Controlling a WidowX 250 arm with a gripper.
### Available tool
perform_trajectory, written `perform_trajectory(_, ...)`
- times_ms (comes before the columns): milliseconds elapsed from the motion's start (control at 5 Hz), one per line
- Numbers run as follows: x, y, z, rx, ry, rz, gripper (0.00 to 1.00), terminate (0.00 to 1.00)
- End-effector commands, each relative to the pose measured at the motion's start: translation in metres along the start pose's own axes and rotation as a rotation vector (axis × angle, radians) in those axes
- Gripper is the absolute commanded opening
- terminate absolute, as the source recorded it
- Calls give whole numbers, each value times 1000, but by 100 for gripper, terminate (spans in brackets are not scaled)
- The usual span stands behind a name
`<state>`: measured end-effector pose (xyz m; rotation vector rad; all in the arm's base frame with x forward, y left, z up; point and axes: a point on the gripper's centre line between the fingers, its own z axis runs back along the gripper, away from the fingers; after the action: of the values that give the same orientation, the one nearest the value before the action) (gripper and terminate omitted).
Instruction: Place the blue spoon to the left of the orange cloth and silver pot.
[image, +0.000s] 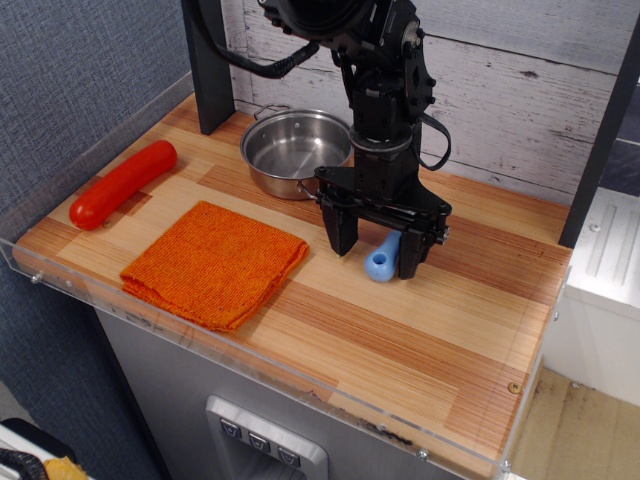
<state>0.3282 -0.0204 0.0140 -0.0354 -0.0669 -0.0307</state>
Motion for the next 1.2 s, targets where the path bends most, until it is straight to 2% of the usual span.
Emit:
perform_trajectory(0,-3,-2,12,-7,-39,-12,0,0)
perform_trajectory(200,-6,-4,19,-24,-45,-23,0,0)
perform_trajectory(400,-8,-8,50,-66,-105,-40,0,0)
perform_trajectory(600,-21,11,95,-54,-185,-45,0,0)
perform_trajectory(800,-35,60,110,-64,-204,-2,0,0)
perform_trajectory(1000,-46,109,97,-19,-150,85,0,0)
